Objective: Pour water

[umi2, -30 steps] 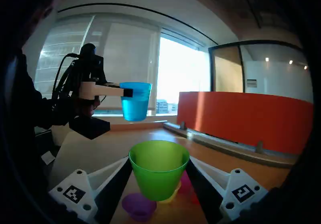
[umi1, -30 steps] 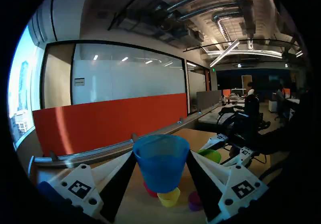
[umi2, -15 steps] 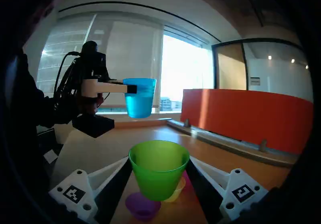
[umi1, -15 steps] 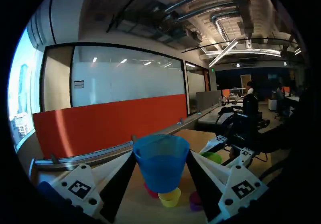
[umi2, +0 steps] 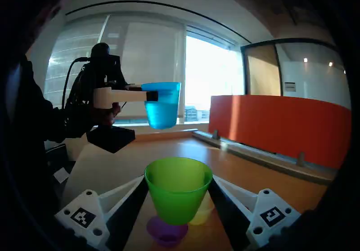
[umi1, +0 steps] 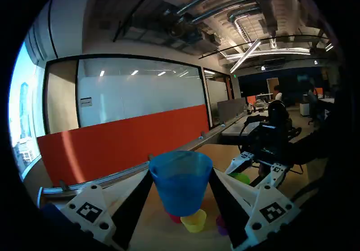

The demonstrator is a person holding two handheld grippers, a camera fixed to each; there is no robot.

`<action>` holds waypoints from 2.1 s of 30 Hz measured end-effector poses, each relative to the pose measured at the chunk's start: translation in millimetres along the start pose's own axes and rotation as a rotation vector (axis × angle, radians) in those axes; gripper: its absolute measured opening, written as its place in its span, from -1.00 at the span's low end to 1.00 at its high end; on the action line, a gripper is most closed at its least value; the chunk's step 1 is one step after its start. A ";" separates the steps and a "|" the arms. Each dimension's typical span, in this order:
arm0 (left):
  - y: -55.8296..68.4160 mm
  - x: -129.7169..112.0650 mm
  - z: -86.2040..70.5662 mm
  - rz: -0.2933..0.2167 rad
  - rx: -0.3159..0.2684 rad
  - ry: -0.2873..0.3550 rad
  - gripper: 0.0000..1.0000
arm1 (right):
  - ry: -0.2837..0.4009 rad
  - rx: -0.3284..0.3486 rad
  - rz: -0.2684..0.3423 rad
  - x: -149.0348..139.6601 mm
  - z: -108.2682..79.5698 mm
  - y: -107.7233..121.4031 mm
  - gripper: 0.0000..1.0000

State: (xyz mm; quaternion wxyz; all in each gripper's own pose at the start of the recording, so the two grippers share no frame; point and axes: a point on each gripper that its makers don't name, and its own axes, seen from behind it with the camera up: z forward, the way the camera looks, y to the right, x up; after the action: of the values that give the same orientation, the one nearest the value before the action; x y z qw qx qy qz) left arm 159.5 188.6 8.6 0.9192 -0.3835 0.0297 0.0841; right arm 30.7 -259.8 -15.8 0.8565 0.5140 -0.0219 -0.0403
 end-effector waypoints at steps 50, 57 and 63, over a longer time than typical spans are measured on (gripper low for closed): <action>11.0 19.4 -5.1 0.339 0.037 0.042 0.70 | -0.017 0.109 0.001 -0.6 18.5 -39.8 0.83; 13.5 17.3 -5.8 0.379 0.035 0.036 0.70 | -0.018 0.122 -0.002 1.1 21.2 -45.2 0.83; 13.9 17.2 -7.7 0.408 0.035 0.037 0.70 | -0.024 0.135 -0.008 -0.8 23.7 -49.5 0.82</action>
State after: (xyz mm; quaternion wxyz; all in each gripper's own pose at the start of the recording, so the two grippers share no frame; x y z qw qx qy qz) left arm 174.1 195.0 -8.6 0.8891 -0.3547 0.1250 0.2609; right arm 25.8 -303.7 -48.4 0.8196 0.5700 -0.0327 -0.0481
